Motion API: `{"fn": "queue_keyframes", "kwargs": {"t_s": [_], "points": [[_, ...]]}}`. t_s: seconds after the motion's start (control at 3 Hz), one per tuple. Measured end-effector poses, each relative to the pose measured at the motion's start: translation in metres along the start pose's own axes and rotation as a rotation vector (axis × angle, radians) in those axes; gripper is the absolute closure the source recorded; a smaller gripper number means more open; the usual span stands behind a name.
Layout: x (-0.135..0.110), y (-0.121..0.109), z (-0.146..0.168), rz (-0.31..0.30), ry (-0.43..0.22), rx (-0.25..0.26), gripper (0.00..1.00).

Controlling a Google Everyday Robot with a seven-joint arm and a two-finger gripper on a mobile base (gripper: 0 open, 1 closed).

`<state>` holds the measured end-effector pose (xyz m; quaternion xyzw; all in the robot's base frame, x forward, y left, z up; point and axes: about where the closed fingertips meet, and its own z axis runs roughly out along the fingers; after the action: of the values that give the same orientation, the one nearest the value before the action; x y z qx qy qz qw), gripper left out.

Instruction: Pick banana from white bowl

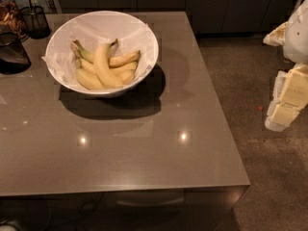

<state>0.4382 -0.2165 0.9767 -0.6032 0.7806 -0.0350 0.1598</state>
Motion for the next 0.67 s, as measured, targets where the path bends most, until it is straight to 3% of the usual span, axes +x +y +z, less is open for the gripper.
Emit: {"fn": "queue_keyframes", "kwargs": {"t_s": [0.33,0.67], "points": [[-0.002,-0.001,-0.002,0.010,0.006,0.012,0.00],[-0.025,-0.020,-0.001,0.045,0.063,0.025,0.00]]}}
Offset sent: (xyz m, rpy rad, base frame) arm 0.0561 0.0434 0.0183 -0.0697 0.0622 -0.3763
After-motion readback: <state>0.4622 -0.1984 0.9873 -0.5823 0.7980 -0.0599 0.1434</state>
